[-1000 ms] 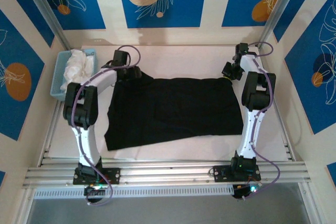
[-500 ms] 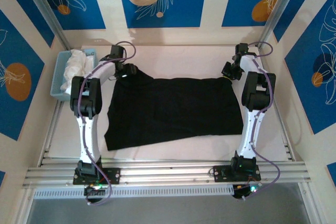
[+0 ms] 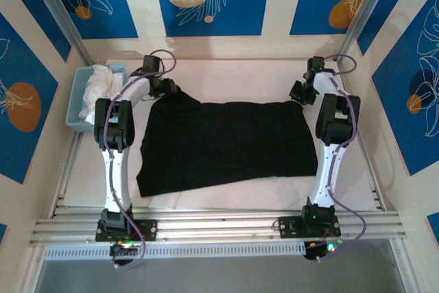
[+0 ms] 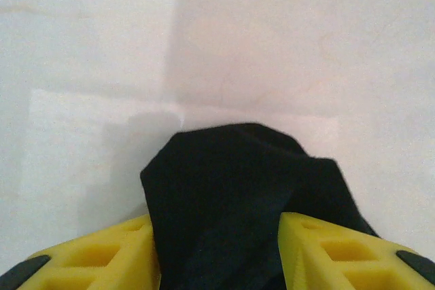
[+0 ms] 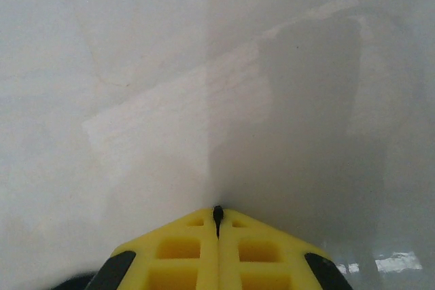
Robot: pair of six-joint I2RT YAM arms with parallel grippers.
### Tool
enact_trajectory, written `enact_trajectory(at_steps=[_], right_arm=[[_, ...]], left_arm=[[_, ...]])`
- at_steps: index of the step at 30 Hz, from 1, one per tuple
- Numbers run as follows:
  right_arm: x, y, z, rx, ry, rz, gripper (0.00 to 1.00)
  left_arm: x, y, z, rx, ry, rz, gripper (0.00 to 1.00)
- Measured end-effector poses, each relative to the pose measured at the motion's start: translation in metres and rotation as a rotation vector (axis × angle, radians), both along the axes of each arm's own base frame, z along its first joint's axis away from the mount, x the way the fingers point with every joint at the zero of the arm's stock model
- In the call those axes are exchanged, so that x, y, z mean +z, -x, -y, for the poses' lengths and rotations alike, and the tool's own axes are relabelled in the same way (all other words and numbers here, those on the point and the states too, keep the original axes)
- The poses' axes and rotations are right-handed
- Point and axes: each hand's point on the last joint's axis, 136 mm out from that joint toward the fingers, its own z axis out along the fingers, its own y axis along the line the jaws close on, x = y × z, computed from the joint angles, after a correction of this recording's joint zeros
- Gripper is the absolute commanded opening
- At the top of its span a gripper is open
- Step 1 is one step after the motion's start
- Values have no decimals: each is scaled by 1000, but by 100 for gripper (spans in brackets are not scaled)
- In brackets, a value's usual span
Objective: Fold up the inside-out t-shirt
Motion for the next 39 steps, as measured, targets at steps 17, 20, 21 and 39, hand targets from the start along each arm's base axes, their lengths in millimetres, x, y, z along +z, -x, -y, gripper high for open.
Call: enact_trajectory(at_steps=[17, 20, 21, 39], right_arm=[[0, -1, 1, 5, 0, 9, 0], [1, -1, 3, 2, -6, 10, 0], [1, -1, 3, 1, -8, 11, 0], [90, 33, 16, -3, -57, 213, 0]], left_arm=[[-3, -6, 1, -25, 20, -3, 9], [1, -3, 1, -29, 18, -2, 2], [4, -1, 0, -31, 18, 0, 1], [152, 122, -6, -23, 150, 181, 0]])
